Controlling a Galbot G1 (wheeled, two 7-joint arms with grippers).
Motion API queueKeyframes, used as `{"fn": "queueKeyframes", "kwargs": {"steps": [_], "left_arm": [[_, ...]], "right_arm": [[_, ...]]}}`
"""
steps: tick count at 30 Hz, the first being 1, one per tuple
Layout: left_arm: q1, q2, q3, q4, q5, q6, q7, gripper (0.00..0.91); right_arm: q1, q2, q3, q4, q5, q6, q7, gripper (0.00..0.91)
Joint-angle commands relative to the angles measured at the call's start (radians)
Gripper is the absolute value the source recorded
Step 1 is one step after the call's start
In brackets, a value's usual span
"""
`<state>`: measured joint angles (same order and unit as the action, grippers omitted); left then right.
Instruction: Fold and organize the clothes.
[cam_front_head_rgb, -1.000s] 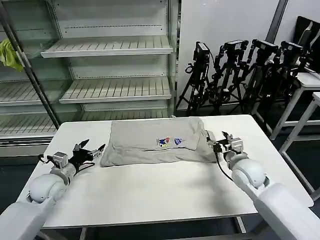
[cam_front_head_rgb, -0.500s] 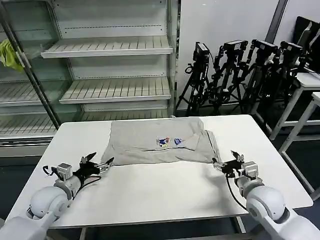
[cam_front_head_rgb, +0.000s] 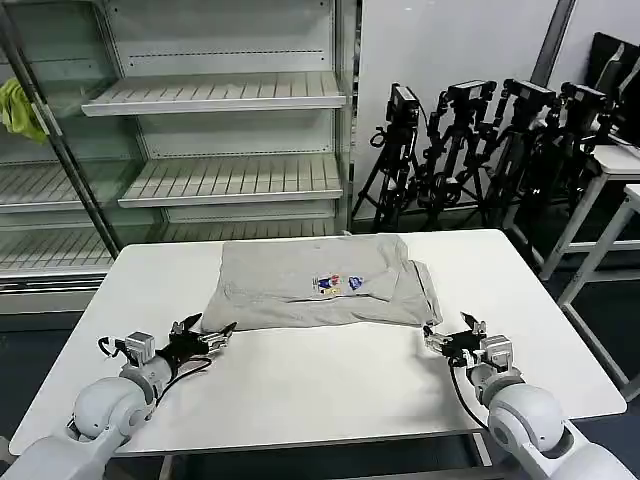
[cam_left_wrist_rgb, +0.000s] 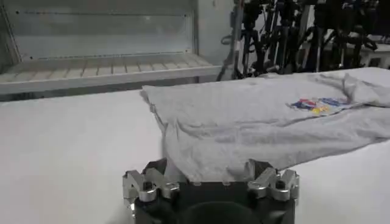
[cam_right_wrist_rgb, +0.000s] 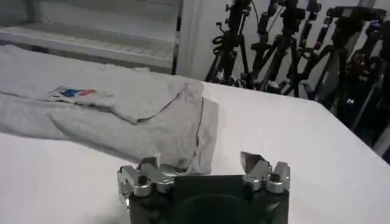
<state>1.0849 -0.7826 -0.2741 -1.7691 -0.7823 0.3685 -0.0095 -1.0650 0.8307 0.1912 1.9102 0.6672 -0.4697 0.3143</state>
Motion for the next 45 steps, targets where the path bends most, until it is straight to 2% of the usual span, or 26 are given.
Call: {"fn": "queueKeyframes", "kwargs": {"steps": [1,2,9,35,36,37,45], "left_arm": [[0.001,0.001,-0.001,0.009,-0.003,0.004,0.007,0.071],[0.001,0.003,-0.002,0.009,-0.004,0.003,0.007,0.060],[0.007,0.008,-0.007,0.007,-0.002,-0.001,0.014,0.050],[0.122,0.022,-0.075,-0.074,0.016,-0.028,0.035,0.040],[0.130,0.022,-0.082,-0.080,0.018,-0.028,0.036,0.040],[0.138,0.020,-0.087,-0.084,0.021,-0.029,0.037,0.040],[0.135,0.010,-0.088,-0.082,0.031,-0.036,0.039,0.040]], "right_arm": [[0.033,0.018,-0.034,-0.049,-0.015,0.005,-0.008,0.232],[0.033,0.020,-0.035,-0.052,-0.018,0.006,-0.010,0.181],[0.029,0.026,-0.035,-0.064,-0.031,0.014,-0.020,0.000],[-0.096,0.001,0.046,0.023,-0.057,0.037,-0.041,0.000],[-0.110,-0.002,0.056,0.035,-0.058,0.039,-0.046,0.746],[-0.118,-0.004,0.061,0.038,-0.071,0.044,-0.053,0.907],[-0.109,0.005,0.061,0.034,-0.097,0.057,-0.056,0.907]]}}
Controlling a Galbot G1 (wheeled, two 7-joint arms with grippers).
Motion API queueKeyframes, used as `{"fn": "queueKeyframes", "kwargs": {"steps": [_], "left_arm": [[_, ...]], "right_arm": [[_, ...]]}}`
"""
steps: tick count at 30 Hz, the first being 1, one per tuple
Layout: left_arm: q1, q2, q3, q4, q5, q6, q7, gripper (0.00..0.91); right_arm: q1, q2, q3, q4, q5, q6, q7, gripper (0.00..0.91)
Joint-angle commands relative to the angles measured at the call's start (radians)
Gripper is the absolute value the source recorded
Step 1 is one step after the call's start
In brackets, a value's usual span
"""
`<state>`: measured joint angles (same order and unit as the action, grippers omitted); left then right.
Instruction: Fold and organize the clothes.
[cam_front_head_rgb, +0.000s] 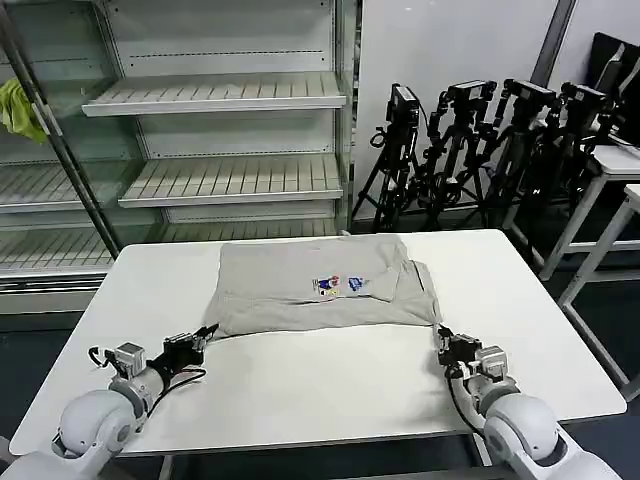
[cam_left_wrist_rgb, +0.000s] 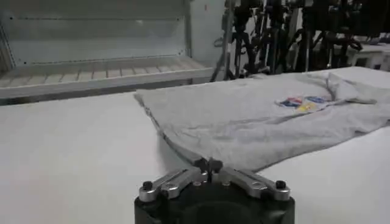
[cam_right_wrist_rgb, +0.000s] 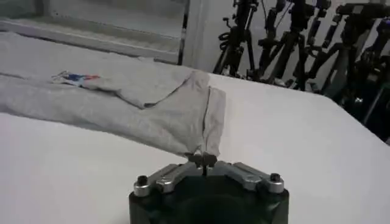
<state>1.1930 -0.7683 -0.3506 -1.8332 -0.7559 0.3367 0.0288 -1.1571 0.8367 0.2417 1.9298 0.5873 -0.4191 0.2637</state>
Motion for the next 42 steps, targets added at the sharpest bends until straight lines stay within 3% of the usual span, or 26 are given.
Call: {"fn": "queueKeyframes", "kwargs": {"steps": [1,17,19,21,23,25,26,42], "left_arm": [[0.027,-0.004,-0.011,-0.019,0.005,-0.005,0.001,0.040],[0.035,-0.005,-0.013,-0.025,0.007,-0.010,0.005,0.050],[0.037,-0.003,-0.014,-0.026,0.007,-0.011,0.007,0.040],[0.038,-0.002,-0.015,-0.027,0.007,-0.012,0.008,0.040],[0.039,0.001,-0.018,-0.027,0.006,-0.015,0.009,0.040],[0.039,0.005,-0.020,-0.026,0.006,-0.016,0.011,0.040],[0.039,0.006,-0.021,-0.025,0.006,-0.018,0.012,0.040],[0.037,0.021,-0.018,-0.005,0.009,-0.036,0.023,0.040]], "right_arm": [[-0.009,0.000,0.007,0.005,-0.018,0.008,-0.004,0.907],[0.210,0.111,-0.113,-0.193,-0.036,0.014,-0.005,0.907],[0.226,0.122,-0.123,-0.217,-0.041,0.015,-0.009,0.786],[0.233,0.128,-0.129,-0.228,-0.043,0.015,-0.011,0.443],[0.234,0.133,-0.132,-0.236,-0.047,0.015,-0.015,0.232],[0.231,0.134,-0.133,-0.238,-0.051,0.017,-0.019,0.111],[0.229,0.134,-0.133,-0.237,-0.052,0.017,-0.021,0.000],[0.172,0.102,-0.099,-0.199,-0.062,0.035,-0.030,0.000]]}}
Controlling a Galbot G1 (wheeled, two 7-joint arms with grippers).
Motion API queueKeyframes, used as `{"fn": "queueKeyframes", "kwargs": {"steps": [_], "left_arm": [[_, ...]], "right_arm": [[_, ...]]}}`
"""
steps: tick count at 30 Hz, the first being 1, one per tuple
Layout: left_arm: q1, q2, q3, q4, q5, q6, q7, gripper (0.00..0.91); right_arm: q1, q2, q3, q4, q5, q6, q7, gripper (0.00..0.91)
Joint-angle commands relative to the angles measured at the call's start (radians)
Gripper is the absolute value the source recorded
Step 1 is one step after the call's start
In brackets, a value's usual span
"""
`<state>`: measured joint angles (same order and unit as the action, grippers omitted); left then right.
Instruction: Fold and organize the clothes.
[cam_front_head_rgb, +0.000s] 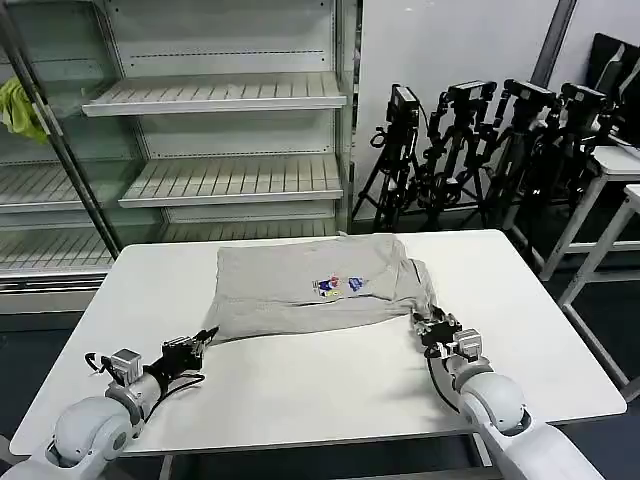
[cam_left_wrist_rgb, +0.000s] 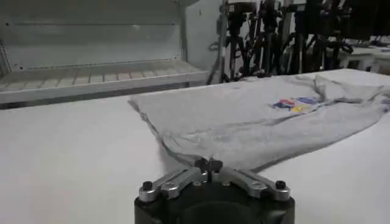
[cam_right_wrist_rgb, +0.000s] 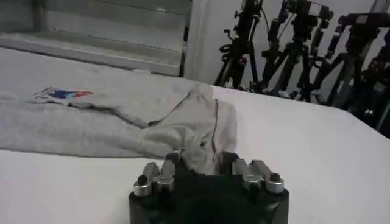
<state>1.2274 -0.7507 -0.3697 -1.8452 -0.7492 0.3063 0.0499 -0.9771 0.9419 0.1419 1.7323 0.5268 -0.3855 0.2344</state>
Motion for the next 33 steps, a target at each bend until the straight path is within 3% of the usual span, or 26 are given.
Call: {"fn": "queueKeyframes", "kwargs": {"steps": [1,11,19,33], "left_arm": [[0.004,0.004,0.002,0.009,0.003,-0.008,0.003,0.040],[0.051,0.012,-0.017,-0.015,0.004,-0.012,0.006,0.030],[0.190,0.083,-0.094,-0.139,-0.025,0.010,-0.017,0.030],[0.692,0.276,-0.406,-0.437,-0.144,0.068,-0.106,0.030]], "right_arm": [[-0.016,-0.012,0.007,0.006,-0.001,0.004,-0.001,0.000],[-0.110,-0.063,0.056,0.090,0.011,0.001,-0.002,0.000],[-0.280,-0.164,0.144,0.258,0.069,-0.020,0.010,0.000],[-0.713,-0.383,0.454,0.535,0.190,-0.063,0.067,0.000]]}}
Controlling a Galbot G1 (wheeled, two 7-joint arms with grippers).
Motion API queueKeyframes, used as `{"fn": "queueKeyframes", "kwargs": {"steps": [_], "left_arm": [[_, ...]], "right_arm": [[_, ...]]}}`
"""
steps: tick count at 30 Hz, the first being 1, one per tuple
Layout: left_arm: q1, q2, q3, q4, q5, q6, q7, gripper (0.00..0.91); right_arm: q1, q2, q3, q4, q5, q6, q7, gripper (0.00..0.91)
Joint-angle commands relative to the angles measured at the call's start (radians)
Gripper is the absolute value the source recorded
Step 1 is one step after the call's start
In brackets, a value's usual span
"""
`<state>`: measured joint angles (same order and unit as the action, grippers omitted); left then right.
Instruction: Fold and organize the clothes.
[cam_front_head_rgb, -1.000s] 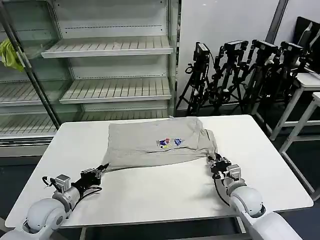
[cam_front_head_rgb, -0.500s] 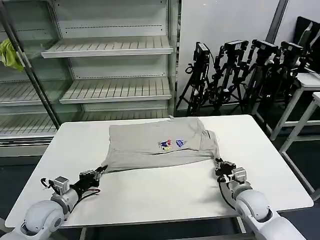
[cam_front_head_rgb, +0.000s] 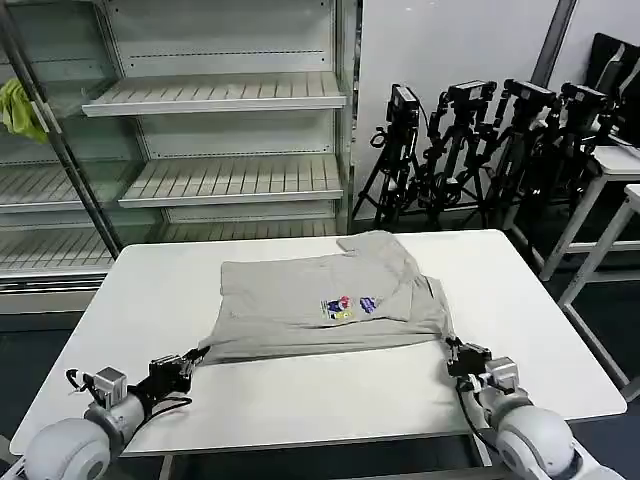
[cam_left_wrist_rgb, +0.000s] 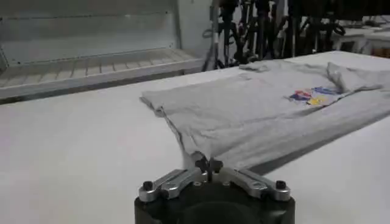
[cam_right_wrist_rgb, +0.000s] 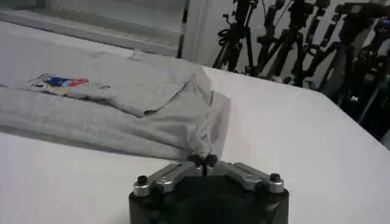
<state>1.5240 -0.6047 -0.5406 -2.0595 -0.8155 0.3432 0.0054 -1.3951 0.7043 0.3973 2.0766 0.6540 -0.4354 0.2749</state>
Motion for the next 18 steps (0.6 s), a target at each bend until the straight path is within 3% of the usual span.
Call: {"fn": "queueKeyframes", "kwargs": {"steps": [1,9,18], "left_arm": [[0.437,0.135,-0.262,-0.239,-0.083,0.035,-0.066,0.030],[0.630,0.151,-0.378,-0.341,-0.107,0.077,-0.120,0.030],[0.693,0.127,-0.411,-0.376,-0.095,0.083,-0.128,0.030]], "right_arm": [[-0.340,-0.169,0.220,0.214,0.071,-0.017,0.039,0.000],[-0.389,-0.217,0.227,0.286,0.116,-0.037,0.127,0.000],[-0.440,-0.200,0.234,0.276,0.093,-0.040,0.130,0.000]]}}
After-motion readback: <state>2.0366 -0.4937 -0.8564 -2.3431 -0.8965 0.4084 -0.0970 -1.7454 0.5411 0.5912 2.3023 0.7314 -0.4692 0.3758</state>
